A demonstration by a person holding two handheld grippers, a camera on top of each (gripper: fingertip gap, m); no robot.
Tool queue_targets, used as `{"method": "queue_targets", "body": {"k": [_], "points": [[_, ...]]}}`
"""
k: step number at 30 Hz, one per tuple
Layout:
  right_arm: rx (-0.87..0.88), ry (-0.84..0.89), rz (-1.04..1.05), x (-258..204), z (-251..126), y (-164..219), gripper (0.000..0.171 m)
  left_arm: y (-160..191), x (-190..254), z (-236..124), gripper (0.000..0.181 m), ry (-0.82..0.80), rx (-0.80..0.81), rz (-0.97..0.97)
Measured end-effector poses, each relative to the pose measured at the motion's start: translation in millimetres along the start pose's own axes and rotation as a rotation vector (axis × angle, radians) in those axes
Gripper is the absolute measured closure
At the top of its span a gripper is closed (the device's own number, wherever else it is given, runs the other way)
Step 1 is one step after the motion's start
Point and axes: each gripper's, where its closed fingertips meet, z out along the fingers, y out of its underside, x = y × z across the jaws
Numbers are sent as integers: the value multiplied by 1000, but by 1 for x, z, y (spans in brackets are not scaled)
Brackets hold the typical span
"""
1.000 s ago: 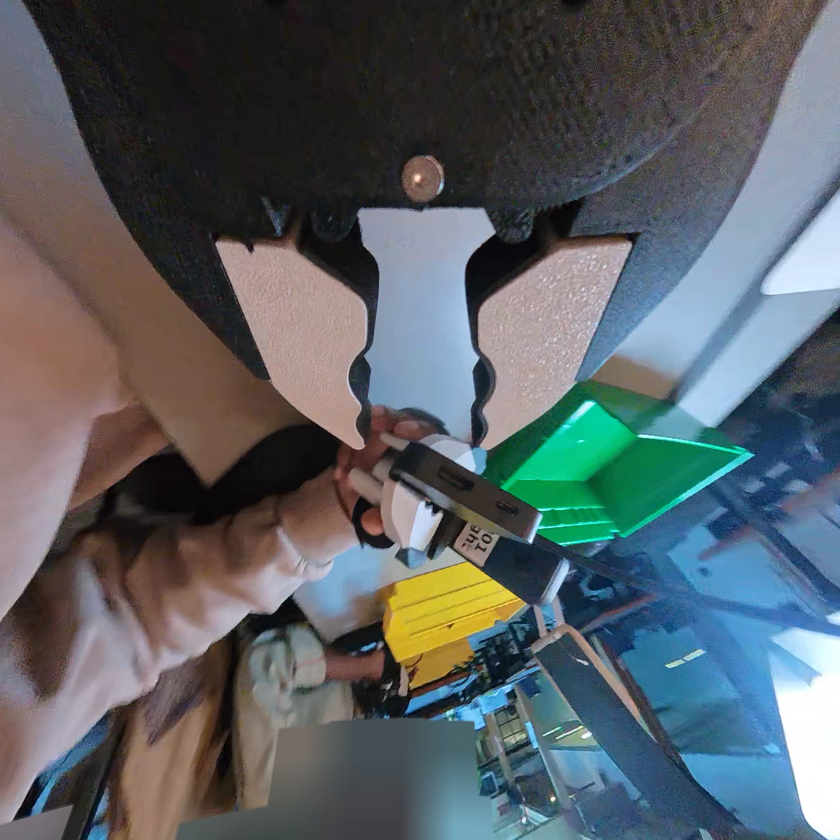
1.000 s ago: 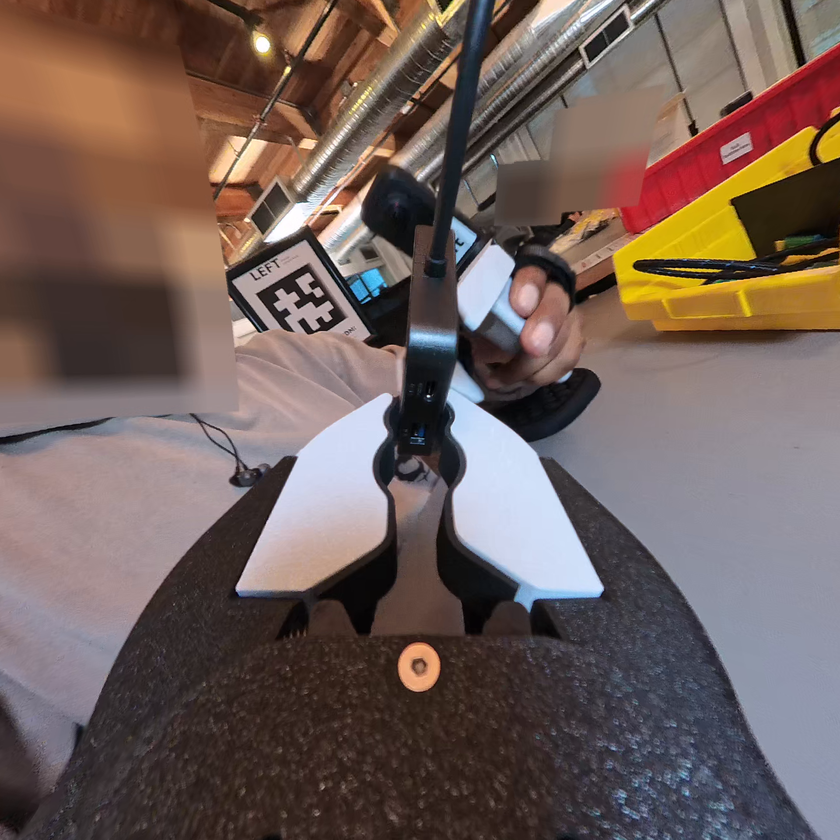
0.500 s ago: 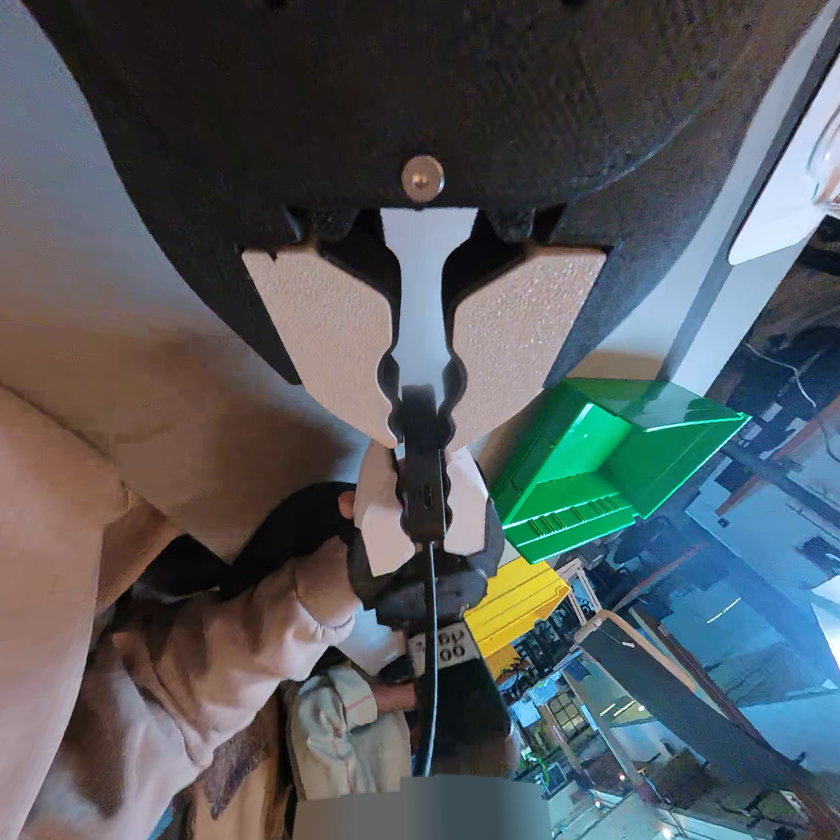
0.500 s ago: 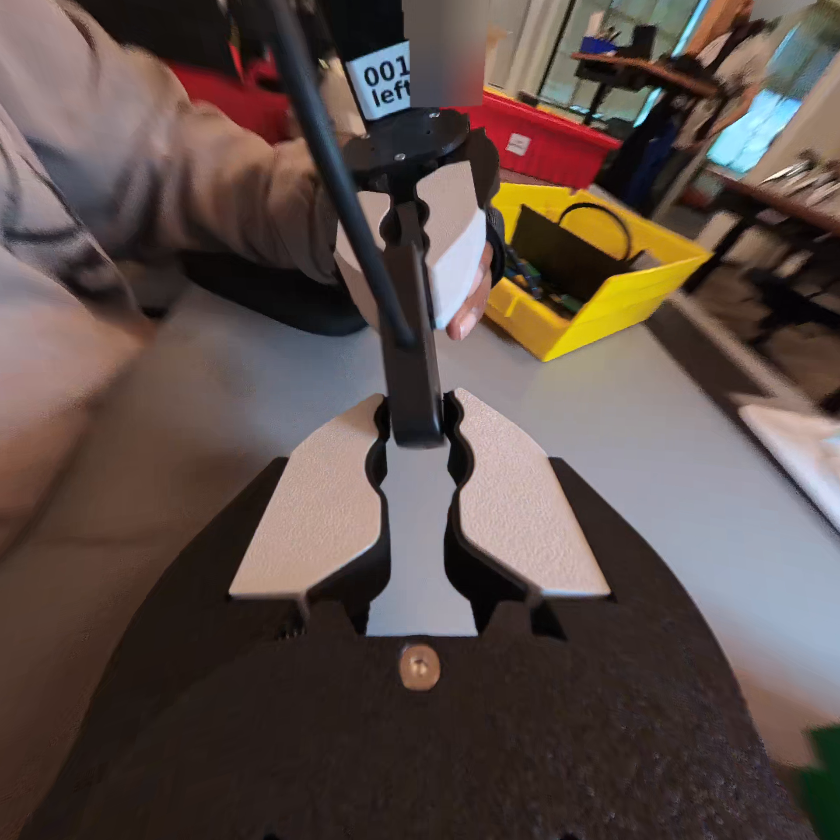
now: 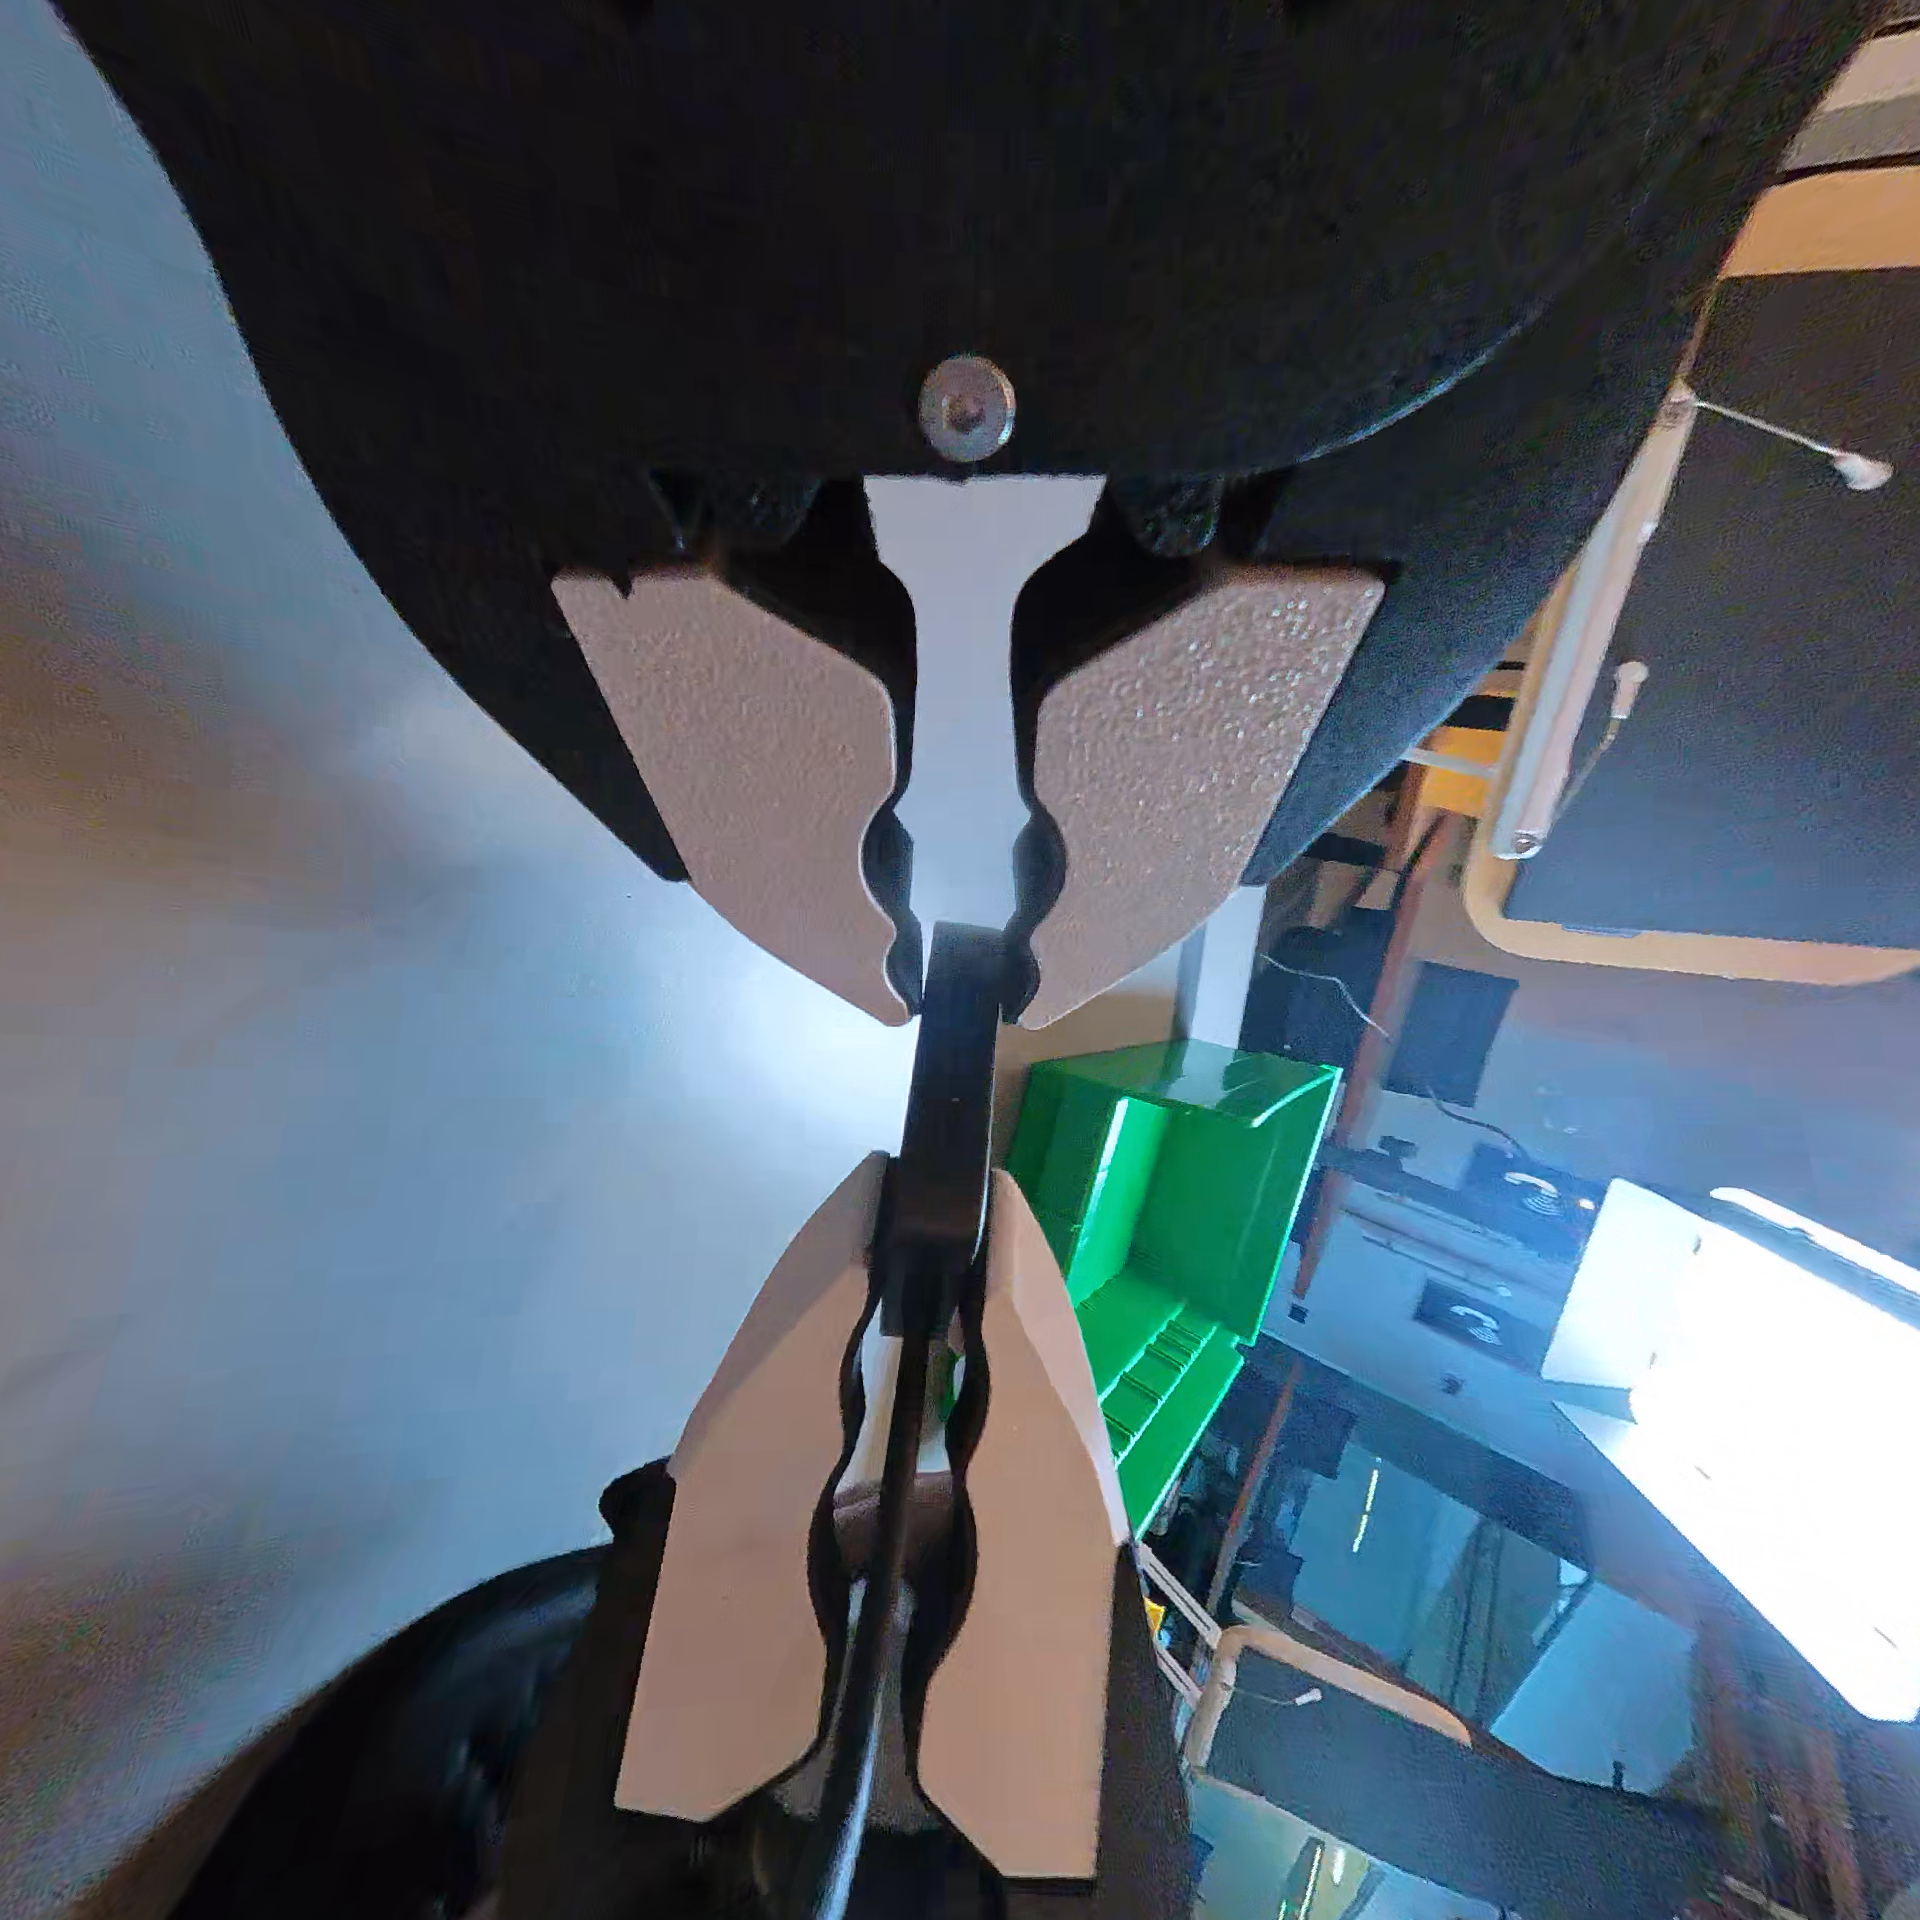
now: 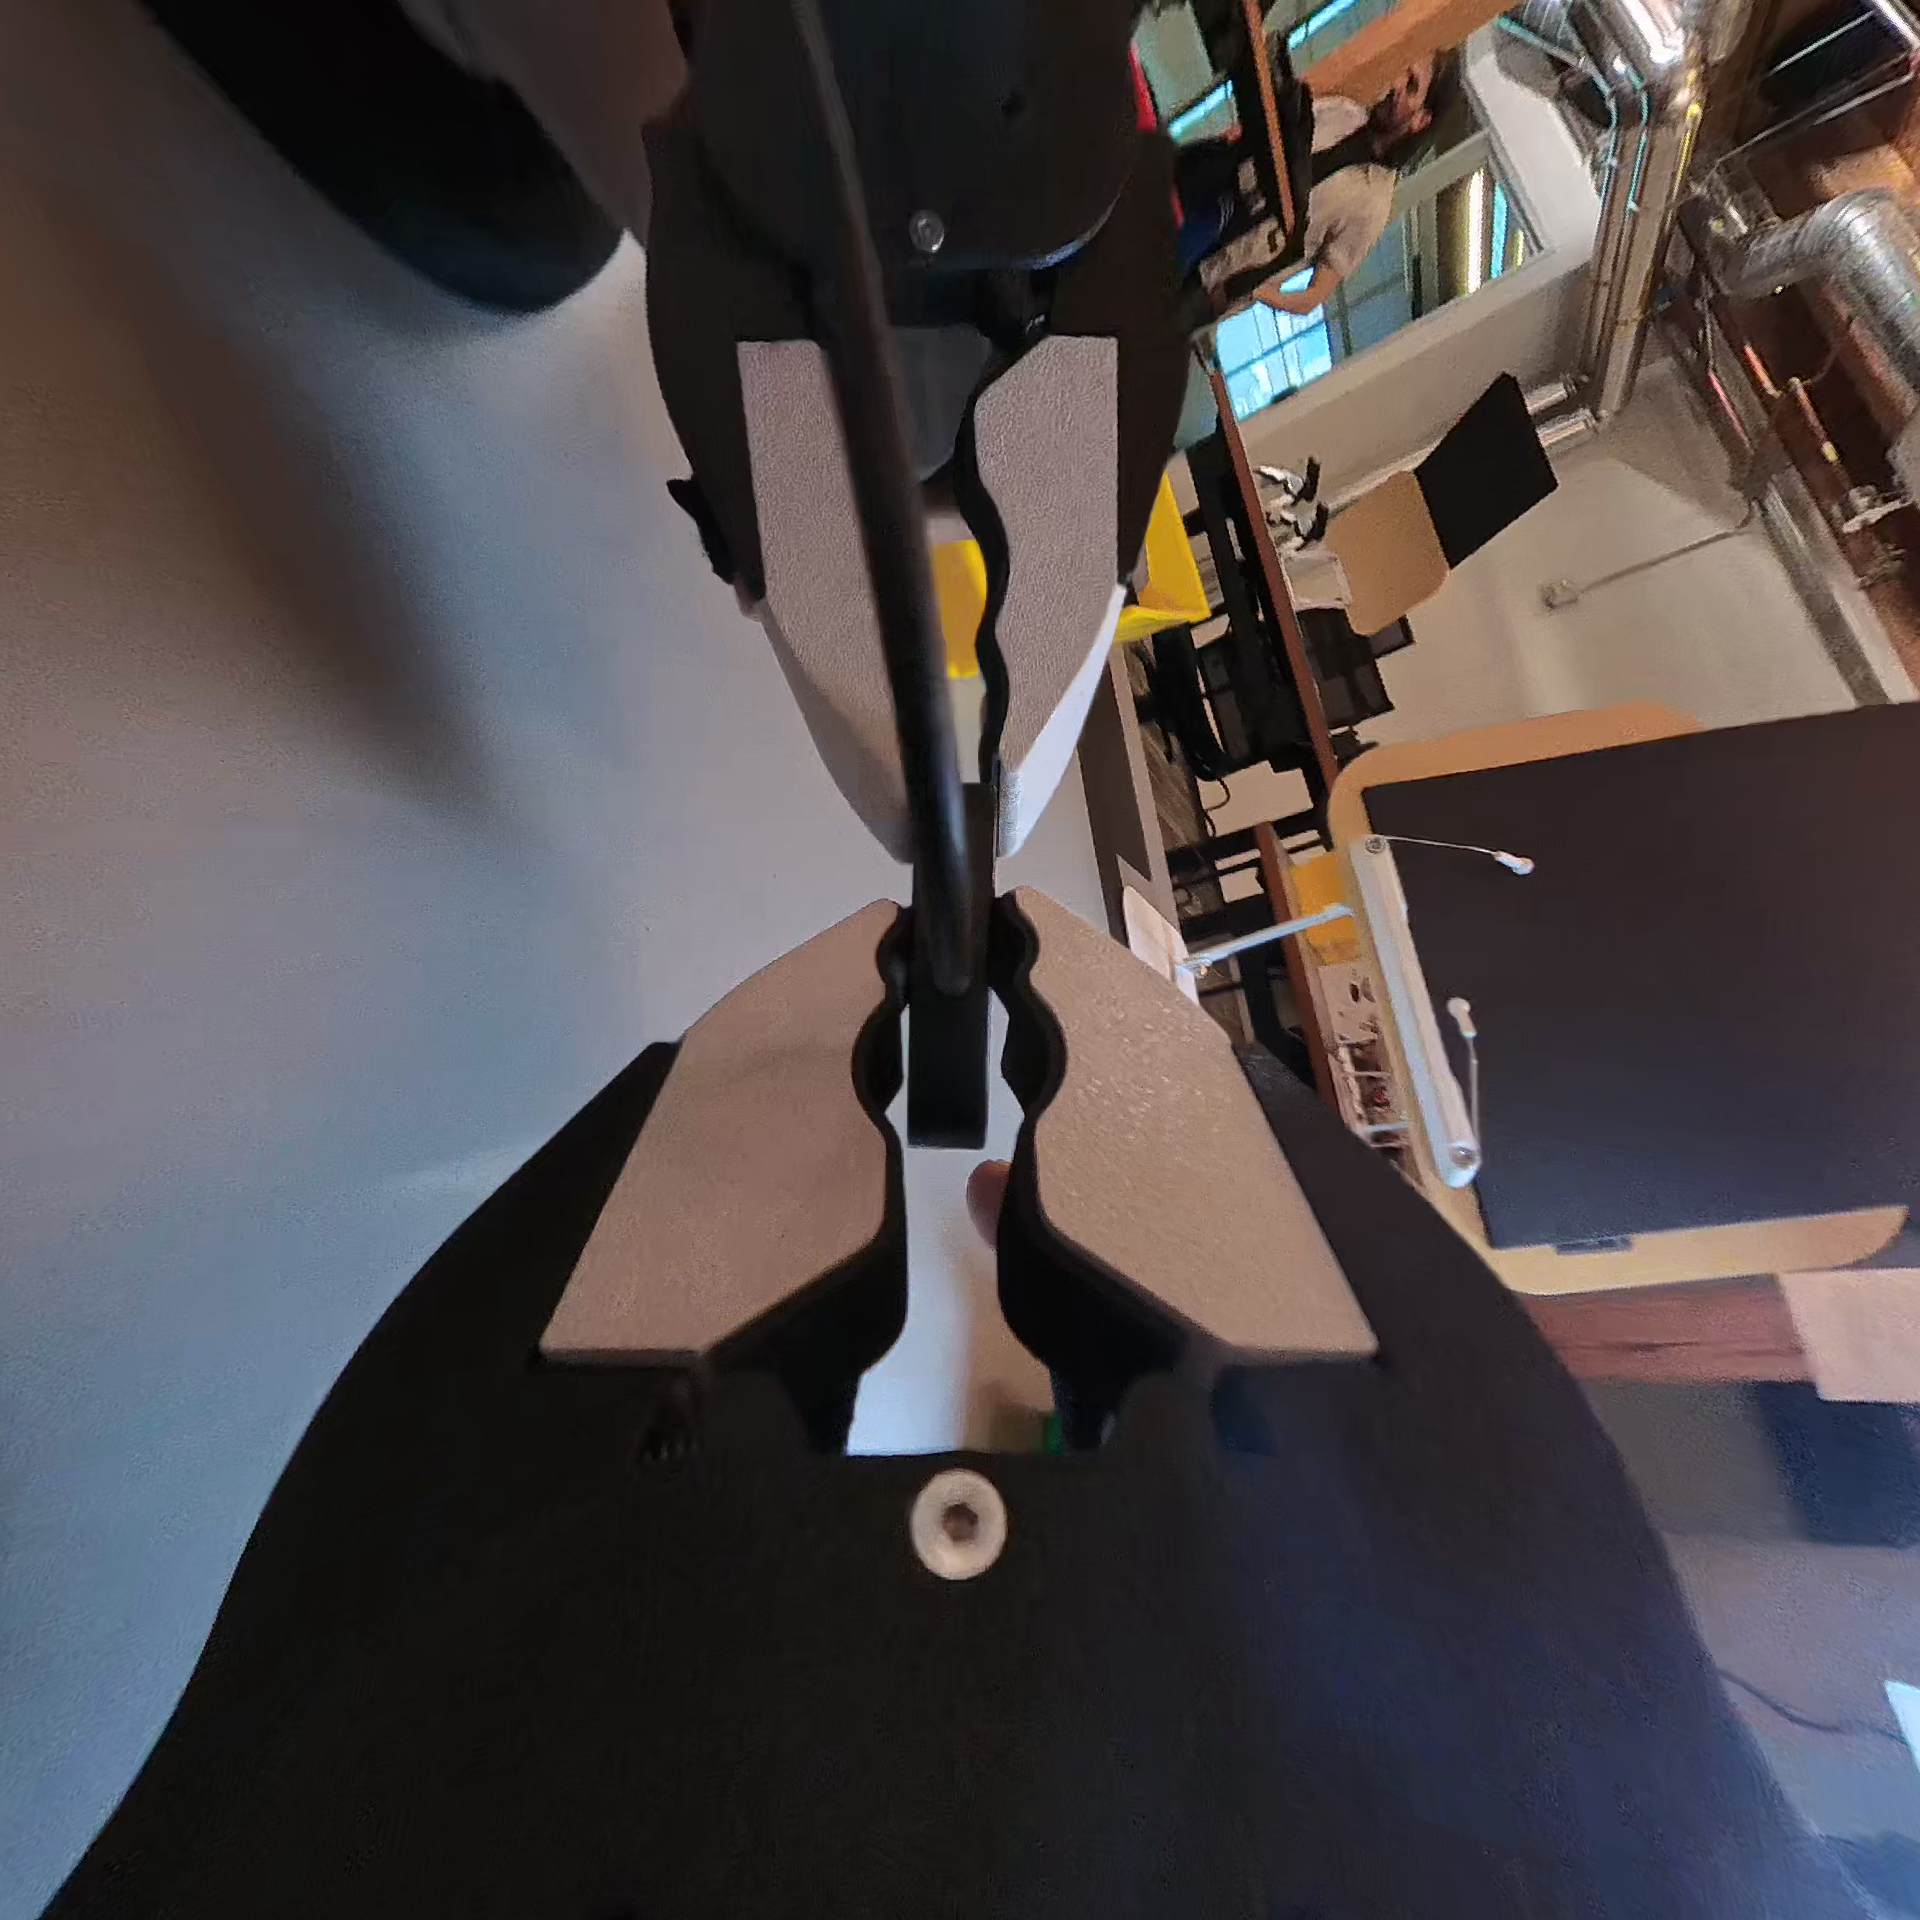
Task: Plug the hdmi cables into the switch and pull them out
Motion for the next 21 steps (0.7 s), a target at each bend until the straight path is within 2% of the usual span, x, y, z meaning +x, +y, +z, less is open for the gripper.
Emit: {"method": "queue_targets", "body": {"k": [1, 4, 7, 9, 12, 16, 21], "points": [[-13, -2, -17, -2, 1, -2, 157, -3, 3, 1, 167, -9, -5, 42], [26, -6, -33, -6, 0, -15, 156, -10, 11, 4, 167, -6, -15, 97], [148, 38, 70, 7, -7, -29, 153, -24, 3, -6, 167, -11, 76, 18], [180, 38, 169, 17, -11, -26, 143, -37, -5, -15, 167, -17, 152, -49], [206, 16, 221, 20, -17, -19, 142, -48, -9, -21, 167, -17, 207, -83], [157, -11, 96, 6, -12, -17, 155, -44, 2, -13, 166, 2, 175, -38], [23, -7, -57, -3, -4, 0, 156, -28, 8, -5, 167, -7, 64, 42]]}}
